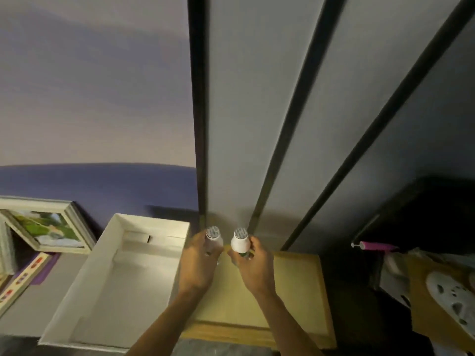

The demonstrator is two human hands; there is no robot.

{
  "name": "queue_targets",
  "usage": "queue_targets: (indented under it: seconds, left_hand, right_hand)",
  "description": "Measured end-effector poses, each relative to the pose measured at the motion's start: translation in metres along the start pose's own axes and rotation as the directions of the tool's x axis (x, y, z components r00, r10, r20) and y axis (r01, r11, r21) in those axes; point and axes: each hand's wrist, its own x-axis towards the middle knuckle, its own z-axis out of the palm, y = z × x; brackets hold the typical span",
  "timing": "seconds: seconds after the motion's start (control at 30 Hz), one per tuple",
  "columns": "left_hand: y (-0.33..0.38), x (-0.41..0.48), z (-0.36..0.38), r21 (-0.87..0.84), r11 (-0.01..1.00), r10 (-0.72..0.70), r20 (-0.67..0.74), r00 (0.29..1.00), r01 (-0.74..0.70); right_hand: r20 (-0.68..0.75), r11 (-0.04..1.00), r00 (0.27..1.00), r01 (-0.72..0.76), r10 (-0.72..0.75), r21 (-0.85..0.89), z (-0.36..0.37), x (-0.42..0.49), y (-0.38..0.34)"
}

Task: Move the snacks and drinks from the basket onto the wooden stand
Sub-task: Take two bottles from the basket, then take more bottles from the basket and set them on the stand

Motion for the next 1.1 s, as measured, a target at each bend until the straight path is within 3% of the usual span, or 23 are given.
queue_targets:
  seconds: [0.13,0.27,0.43,0.77,0.9,1.0,1.1]
  left_hand:
    - [-0.051,0.018,0.034,0.032,0.998,-0.041,-0.113,0.993,0.045]
    - [-0.074,0.029,0.047,-0.074,0.988,-0.147,-0.143,0.979,0.138]
    - [-0.082,0.034,0.054,-0.084,0.988,-0.136,-0.13,0.982,0.126]
    - [-0.081,0.031,0.057,-0.086,0.982,-0.177,-0.139,0.974,0.166]
    - [-0.081,0.03,0.051,0.012,0.991,-0.134,-0.131,0.982,0.136]
    - [-0.07,0.026,0.038,0.147,0.989,-0.02,-0.106,0.994,0.036]
    - [-0.033,0.022,0.012,0.172,0.984,0.069,-0.108,0.992,-0.05]
  right_hand:
    - [0.038,1.0,0.999,0.004,-0.005,0.027,0.042,0.016,0.054]
    - [0.063,0.998,0.998,-0.018,0.015,0.057,0.072,0.018,0.08]
    - [0.023,0.998,1.0,-0.018,0.016,0.059,0.09,0.028,0.084]
    - [0.077,1.0,0.997,-0.002,0.0,0.03,0.097,0.028,0.08]
    - [0.146,1.0,0.989,-0.014,0.018,-0.027,0.088,0.027,0.071]
    - [0.216,0.995,0.976,0.001,0.022,-0.103,0.063,0.023,0.053]
    - [0.229,0.985,0.973,0.044,-0.005,-0.169,0.017,0.021,0.019]
